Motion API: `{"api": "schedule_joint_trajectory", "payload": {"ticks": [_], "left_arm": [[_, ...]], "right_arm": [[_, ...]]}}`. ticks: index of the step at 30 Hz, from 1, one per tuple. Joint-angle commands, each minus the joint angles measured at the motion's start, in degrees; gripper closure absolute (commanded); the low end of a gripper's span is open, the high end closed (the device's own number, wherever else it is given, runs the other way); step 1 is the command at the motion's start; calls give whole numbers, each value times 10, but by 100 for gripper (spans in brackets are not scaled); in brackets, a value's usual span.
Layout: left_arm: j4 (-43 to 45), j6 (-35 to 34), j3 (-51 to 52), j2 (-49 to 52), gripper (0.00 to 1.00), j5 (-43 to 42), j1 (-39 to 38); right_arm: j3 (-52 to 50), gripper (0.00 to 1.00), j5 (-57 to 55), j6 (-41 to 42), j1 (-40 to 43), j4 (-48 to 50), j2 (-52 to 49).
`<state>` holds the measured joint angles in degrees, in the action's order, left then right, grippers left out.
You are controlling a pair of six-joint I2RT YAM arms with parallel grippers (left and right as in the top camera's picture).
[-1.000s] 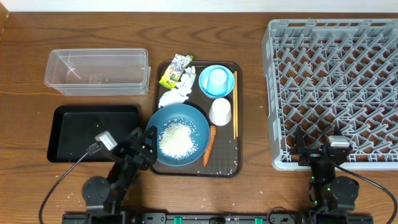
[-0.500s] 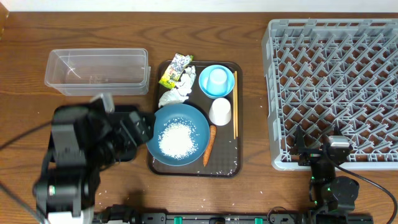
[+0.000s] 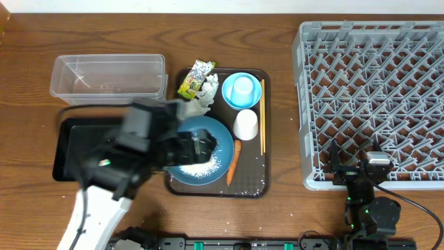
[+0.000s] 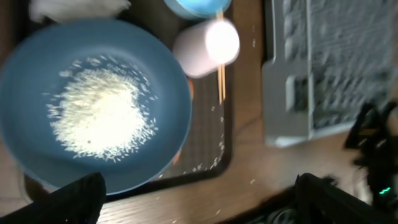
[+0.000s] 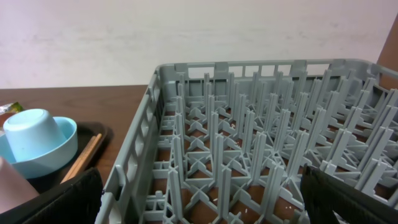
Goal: Sort waste into correct bins and load items into the dishwasher rack
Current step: 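Reach the left gripper to the blue plate rim and grasp it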
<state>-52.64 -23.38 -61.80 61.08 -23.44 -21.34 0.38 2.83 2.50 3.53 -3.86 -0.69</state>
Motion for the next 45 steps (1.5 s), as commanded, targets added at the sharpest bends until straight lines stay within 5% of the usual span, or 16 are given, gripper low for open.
{"api": "schedule_joint_trajectory", "payload": {"ticks": [1, 25, 45], "left_arm": [[19, -9, -10, 43, 1, 79, -77], [64, 26, -10, 308, 12, 233, -198], [107, 28, -1, 364, 20, 231, -211]], "right_arm": [[-1, 1, 0, 2, 2, -2, 3], [-1, 1, 0, 2, 2, -2, 3], [-1, 1, 0, 2, 2, -2, 3]]}}
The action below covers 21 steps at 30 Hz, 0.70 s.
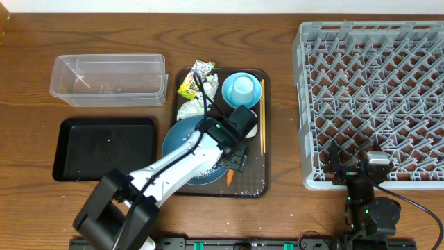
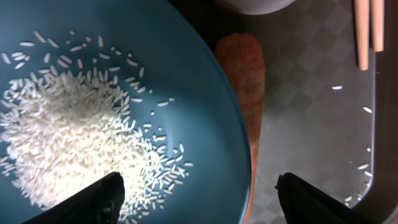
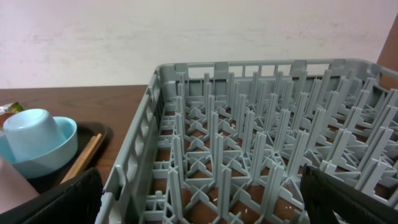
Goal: Sort waste into correct bins and load items into the dishwasher rack
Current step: 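Reach the left gripper to the blue plate rim and grasp it, then lift the blue plate with the left gripper toward the black tray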
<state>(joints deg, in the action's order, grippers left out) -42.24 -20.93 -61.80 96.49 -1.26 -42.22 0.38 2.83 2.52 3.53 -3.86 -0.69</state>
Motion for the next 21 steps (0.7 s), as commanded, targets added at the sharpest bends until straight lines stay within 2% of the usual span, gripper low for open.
{"api": "schedule_joint_trajectory", "payload": {"ticks": [1, 6, 10, 13, 16, 21], "left_arm": [[4, 6, -2, 13, 20, 9, -2], [6, 5, -2, 27, 20, 11, -2], [12, 5, -1, 28, 28, 20, -2], [8, 6, -1, 28, 30, 24, -2], [8, 6, -1, 28, 39, 24, -2], [8, 5, 0, 28, 44, 23, -3]], "right_arm": [[-1, 1, 0, 2, 2, -2, 3], [-1, 1, 0, 2, 2, -2, 3], [-1, 1, 0, 2, 2, -2, 3], [-1, 1, 0, 2, 2, -2, 3], [-1, 1, 0, 2, 2, -2, 3], [-1, 1, 0, 2, 2, -2, 3]]}}
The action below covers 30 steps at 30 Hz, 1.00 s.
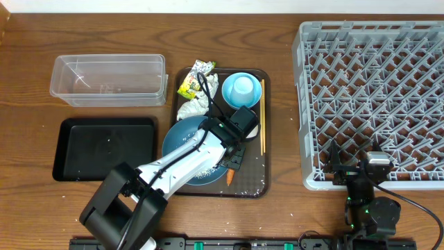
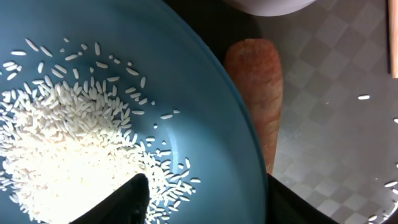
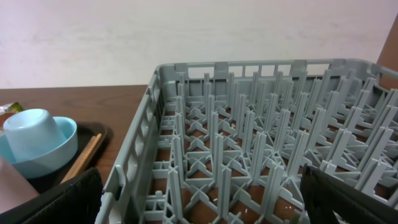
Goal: Sort waste into correct bins and load items into the dishwasher rack
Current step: 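Lift the blue plate with the left gripper toward the black tray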
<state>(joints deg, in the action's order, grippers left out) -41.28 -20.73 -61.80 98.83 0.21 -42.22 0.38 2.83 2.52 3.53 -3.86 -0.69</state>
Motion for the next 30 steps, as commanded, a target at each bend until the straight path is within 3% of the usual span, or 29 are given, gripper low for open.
{"api": "schedule_joint_trajectory", "payload": {"ticks": [1, 9, 13, 26, 30], "left_arm": [[0, 3, 2, 4, 44, 9, -3], [7, 3, 16, 4, 45, 3, -3], [9, 1, 16, 4, 50, 3, -3], [5, 2, 4, 4, 87, -15, -9], [-15, 2, -23, 3, 94, -15, -9]], "right_arm": [[-1, 1, 0, 2, 2, -2, 3], [-1, 1, 0, 2, 2, -2, 3], [-1, 1, 0, 2, 2, -2, 3], [-1, 1, 0, 2, 2, -2, 3], [-1, 1, 0, 2, 2, -2, 3]]}}
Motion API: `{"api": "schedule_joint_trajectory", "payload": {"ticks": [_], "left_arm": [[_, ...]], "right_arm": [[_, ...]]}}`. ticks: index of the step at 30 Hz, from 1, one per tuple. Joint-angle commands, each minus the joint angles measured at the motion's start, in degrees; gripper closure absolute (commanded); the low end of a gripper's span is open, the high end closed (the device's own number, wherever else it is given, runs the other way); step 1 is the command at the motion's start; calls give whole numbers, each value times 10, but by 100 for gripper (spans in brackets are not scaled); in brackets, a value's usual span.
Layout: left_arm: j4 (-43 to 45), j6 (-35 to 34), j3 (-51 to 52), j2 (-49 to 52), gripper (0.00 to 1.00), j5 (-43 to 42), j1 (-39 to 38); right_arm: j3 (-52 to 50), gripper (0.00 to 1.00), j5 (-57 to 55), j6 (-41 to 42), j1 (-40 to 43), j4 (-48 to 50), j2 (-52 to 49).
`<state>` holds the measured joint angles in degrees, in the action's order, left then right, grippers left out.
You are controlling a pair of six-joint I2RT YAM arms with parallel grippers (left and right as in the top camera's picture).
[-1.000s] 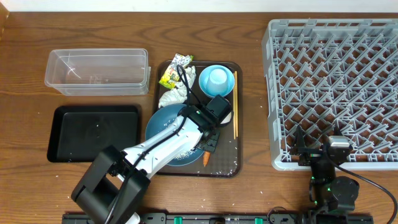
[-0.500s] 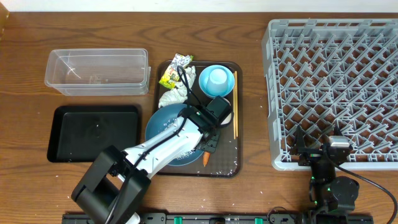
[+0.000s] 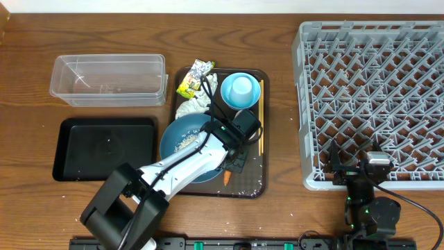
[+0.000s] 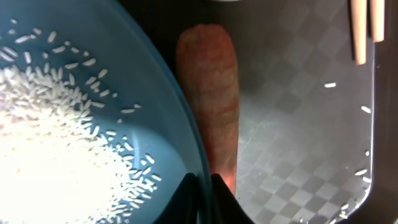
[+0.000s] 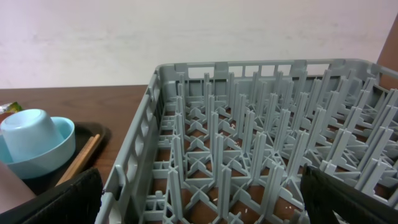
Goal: Sort waste into correct bins and load items into the dishwasher rack
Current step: 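Lift the blue plate with the left gripper toward the black tray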
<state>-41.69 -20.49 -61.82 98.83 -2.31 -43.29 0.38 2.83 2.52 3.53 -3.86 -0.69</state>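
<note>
My left gripper [image 3: 229, 155] is shut on the right rim of the blue plate [image 3: 186, 144], which holds loose rice [image 4: 43, 124] and sits on the dark serving tray [image 3: 254, 182]. In the left wrist view both fingers [image 4: 186, 198] pinch the rim, right beside the carrot [image 4: 210, 93]. A blue bowl with a cup upside down in it [image 3: 241, 89], the chopsticks [image 3: 261, 132], a snack wrapper [image 3: 191, 80] and a crumpled napkin [image 3: 194, 104] share the tray. My right gripper [image 5: 199, 202] stands open at the dishwasher rack [image 3: 374, 90].
A clear plastic bin [image 3: 109, 78] stands at the back left, with a flat black tray [image 3: 104, 148] in front of it. The grey rack's front-left wall [image 5: 134, 162] is close before the right gripper. Rice grains are scattered on the serving tray floor [image 4: 323, 124].
My left gripper's fingers stood apart on either side of the plate's right rim; now they are shut on it. The plate sits a little further left and looks tilted. The right arm is unchanged.
My left gripper was open over the plate, seen from higher up. Then it was low at the plate's right edge beside the carrot, then astride the rim. Now it pinches the rim. The right gripper stayed open at the rack throughout.
</note>
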Motion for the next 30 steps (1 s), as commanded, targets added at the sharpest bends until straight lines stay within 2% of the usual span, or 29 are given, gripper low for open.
{"api": "schedule_joint_trajectory", "payload": {"ticks": [1, 16, 22, 30], "left_arm": [[-17, -1, -31, 3, 94, 11, 2], [-114, -1, -136, -10, 94, 30, 2], [-119, -1, -142, -73, 94, 33, 21], [-134, 1, -142, -168, 94, 34, 102]], "right_arm": [[-1, 1, 0, 2, 2, -2, 3], [-1, 1, 0, 2, 2, -2, 3], [-1, 1, 0, 2, 2, -2, 3], [-1, 1, 0, 2, 2, -2, 3]]}}
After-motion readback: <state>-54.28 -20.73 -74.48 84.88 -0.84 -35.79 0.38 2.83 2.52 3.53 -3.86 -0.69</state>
